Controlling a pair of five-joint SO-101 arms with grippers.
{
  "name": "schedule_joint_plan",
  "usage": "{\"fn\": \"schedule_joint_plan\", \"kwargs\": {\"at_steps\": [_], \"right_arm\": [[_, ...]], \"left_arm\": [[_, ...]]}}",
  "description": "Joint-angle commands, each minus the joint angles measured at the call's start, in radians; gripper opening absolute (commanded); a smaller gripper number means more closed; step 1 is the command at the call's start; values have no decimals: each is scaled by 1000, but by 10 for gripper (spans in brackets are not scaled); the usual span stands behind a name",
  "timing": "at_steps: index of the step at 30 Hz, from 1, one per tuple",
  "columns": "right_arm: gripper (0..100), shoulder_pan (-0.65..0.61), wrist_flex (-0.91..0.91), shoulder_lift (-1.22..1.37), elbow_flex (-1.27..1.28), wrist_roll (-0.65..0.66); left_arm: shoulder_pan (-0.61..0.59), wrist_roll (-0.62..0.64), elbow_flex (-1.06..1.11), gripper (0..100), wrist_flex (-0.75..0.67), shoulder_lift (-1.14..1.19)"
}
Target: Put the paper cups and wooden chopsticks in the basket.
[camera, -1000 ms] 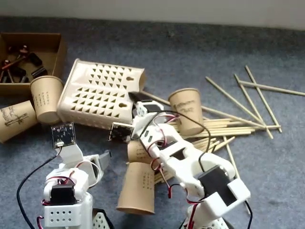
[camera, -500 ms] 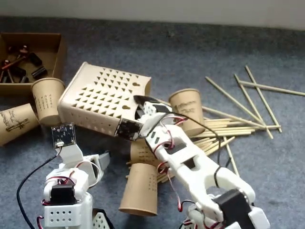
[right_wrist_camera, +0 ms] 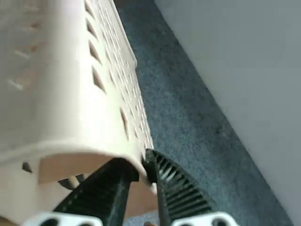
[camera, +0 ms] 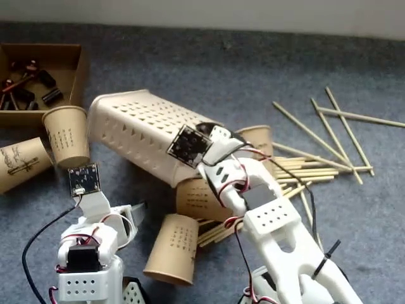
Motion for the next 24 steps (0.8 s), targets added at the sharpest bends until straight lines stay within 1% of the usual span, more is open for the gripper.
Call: {"fn": "schedule_joint_plan", "kwargs": {"at_steps": [1,3,7,16,19,24], "right_arm": [[6,47,31,-53,-111,-9],[6,61,65,-53,-163,5],[6,65,117,-53,-252,89],[6,61,122,-51,-338,249],[6,61,122,-30,-361,262],[6,97,122,113,-427,258]], "left_arm": [[-8,0,19,300,3,-18],[-8,0,19,300,3,-18],[-8,0,19,300,3,-18],[-8,0,19,300,3,-18],[-8,0,19,300,3,-18],[-8,0,19,300,3,-18]]}}
